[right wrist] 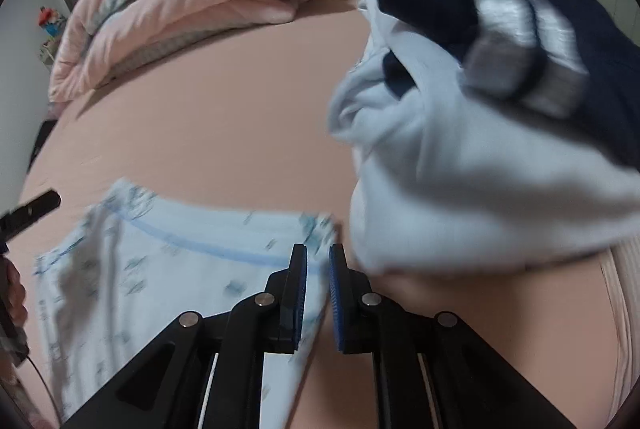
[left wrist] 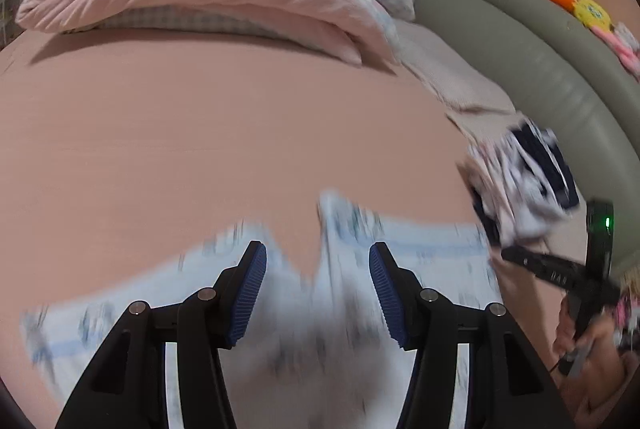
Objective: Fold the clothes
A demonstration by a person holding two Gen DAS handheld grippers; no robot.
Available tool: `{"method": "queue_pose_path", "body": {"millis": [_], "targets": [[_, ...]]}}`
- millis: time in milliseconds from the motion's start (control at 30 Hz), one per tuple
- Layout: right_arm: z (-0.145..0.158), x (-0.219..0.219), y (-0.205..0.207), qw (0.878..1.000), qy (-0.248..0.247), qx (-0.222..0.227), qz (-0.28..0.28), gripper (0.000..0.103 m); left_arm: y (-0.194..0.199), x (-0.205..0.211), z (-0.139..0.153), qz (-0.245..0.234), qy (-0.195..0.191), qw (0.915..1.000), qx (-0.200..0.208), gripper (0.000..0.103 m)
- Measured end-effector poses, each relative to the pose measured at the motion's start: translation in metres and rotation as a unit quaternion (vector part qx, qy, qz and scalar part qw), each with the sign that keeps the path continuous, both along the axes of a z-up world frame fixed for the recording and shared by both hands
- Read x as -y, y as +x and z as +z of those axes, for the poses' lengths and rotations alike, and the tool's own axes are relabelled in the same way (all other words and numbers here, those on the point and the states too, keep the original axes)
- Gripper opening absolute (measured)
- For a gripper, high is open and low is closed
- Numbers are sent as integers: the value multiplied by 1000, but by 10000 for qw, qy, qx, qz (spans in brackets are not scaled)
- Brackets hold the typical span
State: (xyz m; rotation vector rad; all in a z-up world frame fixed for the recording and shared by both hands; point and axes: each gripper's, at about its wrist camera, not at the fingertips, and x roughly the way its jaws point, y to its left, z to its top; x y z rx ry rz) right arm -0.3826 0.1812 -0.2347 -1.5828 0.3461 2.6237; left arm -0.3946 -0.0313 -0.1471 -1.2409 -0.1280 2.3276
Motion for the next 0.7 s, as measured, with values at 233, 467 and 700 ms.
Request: {"method": "queue_pose_path", "body": {"millis": [233, 467, 700], "targets": [[39, 20, 65, 9971, -622, 303, 318, 18, 95, 38, -12, 581, -352, 9962, 542, 50], [24, 15, 137, 9906, -1118, 735, 296, 40, 156, 112, -47, 2094, -8, 9674, 1421, 50], [-14, 16, 172, 9856, -1345, 1018, -93, 40, 222, 133, -59, 2545, 707, 9462, 1871, 50]]}}
